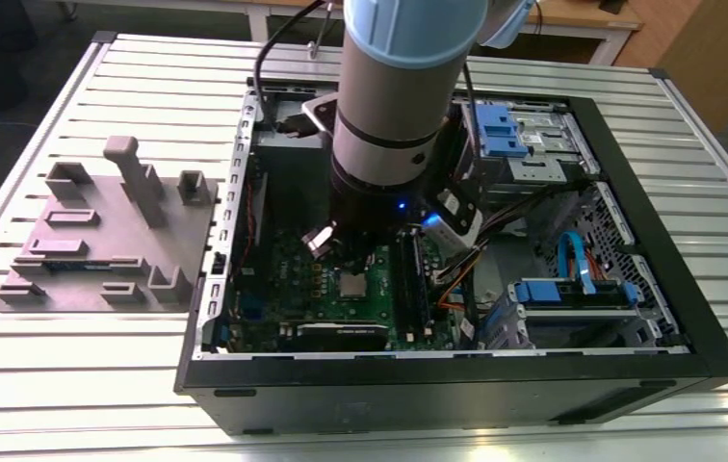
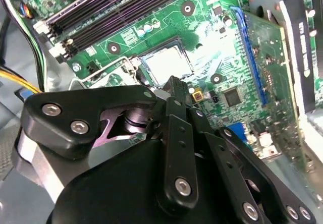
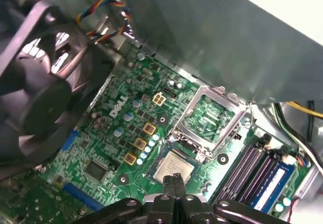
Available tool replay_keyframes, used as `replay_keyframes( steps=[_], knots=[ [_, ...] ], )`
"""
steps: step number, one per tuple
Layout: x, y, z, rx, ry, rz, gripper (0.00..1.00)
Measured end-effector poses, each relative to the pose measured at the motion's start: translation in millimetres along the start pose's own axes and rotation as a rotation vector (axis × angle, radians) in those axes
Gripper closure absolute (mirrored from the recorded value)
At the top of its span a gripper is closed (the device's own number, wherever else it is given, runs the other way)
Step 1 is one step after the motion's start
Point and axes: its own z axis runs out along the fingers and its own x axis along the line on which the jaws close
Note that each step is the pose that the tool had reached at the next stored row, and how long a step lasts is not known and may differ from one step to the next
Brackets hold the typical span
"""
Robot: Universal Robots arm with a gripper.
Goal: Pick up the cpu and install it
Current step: 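Close the cpu cover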
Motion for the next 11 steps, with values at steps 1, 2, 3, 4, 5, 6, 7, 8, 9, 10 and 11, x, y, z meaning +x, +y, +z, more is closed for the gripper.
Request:
replay_keyframes(
  steps=[1,2,3,4,5,6,7,8,9,10,11],
  knots=[
    [-0.1,0.0,0.0,-0.0134,-0.0085,-0.003,0.90],
    [-0.1,0.0,0.1,-0.0289,-0.0187,-0.005,0.90],
    [-0.1,0.1,0.1,-0.0440,-0.0285,-0.007,0.90],
    [-0.1,0.1,0.1,-0.0586,-0.0378,-0.010,0.90],
    [0.0,0.1,0.3,-0.0649,-0.0414,-0.017,0.90],
    [-0.1,0.1,0.8,-0.0653,-0.0403,-0.035,0.90],
    [-0.1,0.1,1.0,-0.0651,-0.0386,-0.053,0.90],
    [-0.1,0.0,1.2,-0.0650,-0.0370,-0.071,0.90],
    [-0.1,0.0,1.6,-0.0649,-0.0357,-0.089,0.90],
    [-0.1,0.0,1.9,-0.0649,-0.0342,-0.107,0.90],
    [-0.1,0.0,2.2,-0.0648,-0.0327,-0.125,0.90]
  ],
)
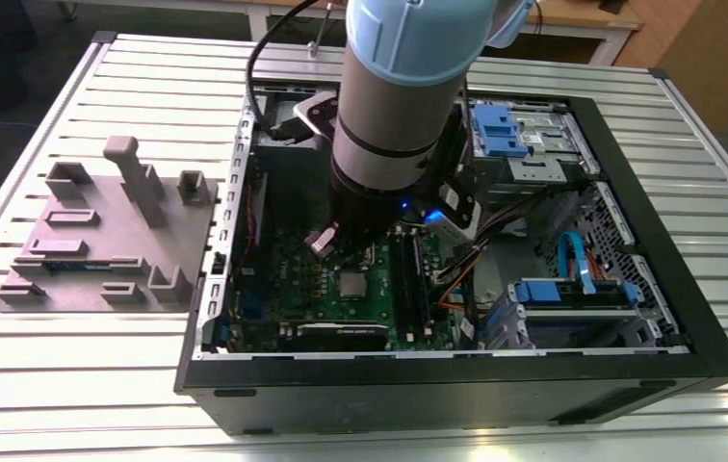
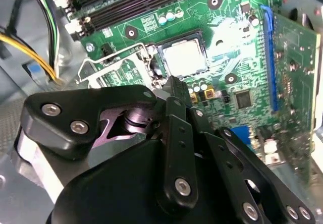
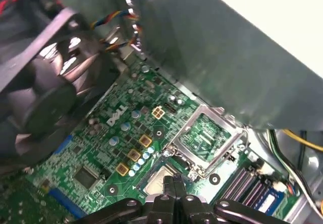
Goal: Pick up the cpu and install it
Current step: 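Close the cpu cover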
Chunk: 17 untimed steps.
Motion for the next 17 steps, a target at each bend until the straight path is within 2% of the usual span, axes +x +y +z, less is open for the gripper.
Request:
replay_keyframes(
  steps=[4,7,17],
  knots=[
    [0.0,-0.1,1.1,-0.0010,0.0080,-0.072,0.90],
    [0.1,-0.2,1.2,-0.0004,0.0109,-0.109,0.90],
    [-7.7,-6.4,0.7,-0.0008,0.0132,-0.131,0.90]
  ],
)
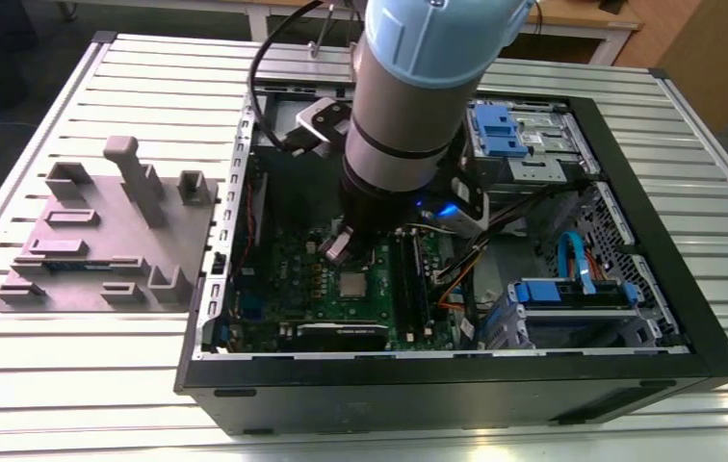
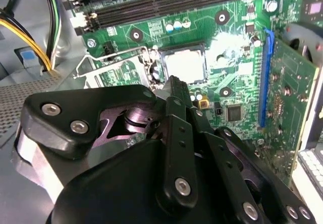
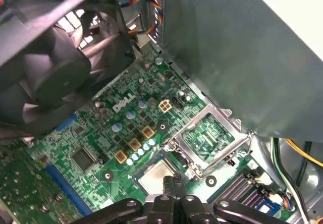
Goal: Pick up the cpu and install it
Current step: 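Close the cpu cover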
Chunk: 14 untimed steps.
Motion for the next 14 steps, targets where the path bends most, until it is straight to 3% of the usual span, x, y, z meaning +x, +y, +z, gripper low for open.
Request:
replay_keyframes(
  steps=[7,10,12,14],
  knots=[
    [-6.0,-5.0,-0.3,-0.0002,0.0016,-0.015,0.90],
    [-6.0,-4.9,-0.3,-0.0012,0.0009,-0.046,0.90],
    [-6.1,-5.0,-0.3,-0.0089,-0.0098,-0.064,0.90],
    [-6.1,-5.0,-0.3,-0.0289,-0.0335,-0.074,0.90]
  ],
)
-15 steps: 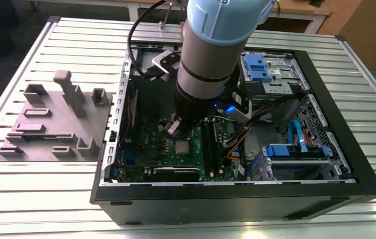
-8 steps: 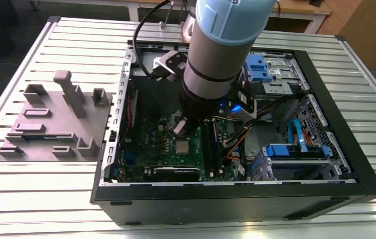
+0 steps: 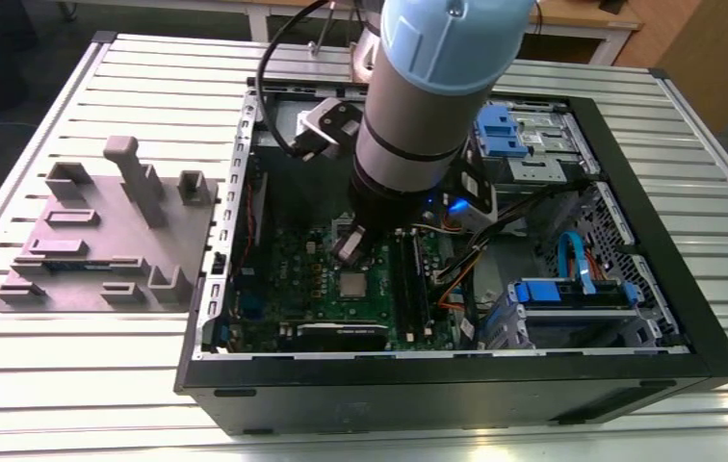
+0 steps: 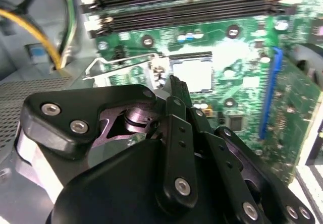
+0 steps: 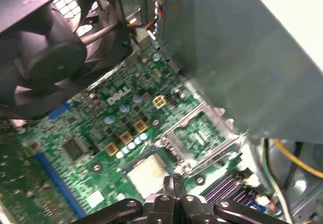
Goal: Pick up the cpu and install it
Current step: 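Close the cpu cover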
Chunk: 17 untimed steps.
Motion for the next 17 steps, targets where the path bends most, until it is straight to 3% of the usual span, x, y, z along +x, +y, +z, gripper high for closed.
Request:
replay_keyframes(
  steps=[4,6,7,8,13,15,16,17],
  knots=[
    [0.0,0.0,0.0,-0.0439,-0.0550,-0.015,0.90],
    [0.0,0.0,0.0,-0.0614,-0.0777,-0.025,0.90],
    [0.1,0.1,0.0,-0.0639,-0.0819,-0.030,0.90],
    [0.0,0.1,0.2,-0.0643,-0.0813,-0.039,0.90],
    [0.1,-0.2,1.5,-0.0723,-0.0673,-0.126,0.90],
    [0.2,-0.1,1.6,-0.0734,-0.0646,-0.150,0.90],
    [0.3,-0.3,1.8,-0.0743,-0.0689,-0.153,0.90],
    [0.3,-0.4,1.8,-0.0808,-0.0815,-0.155,0.90]
  ],
)
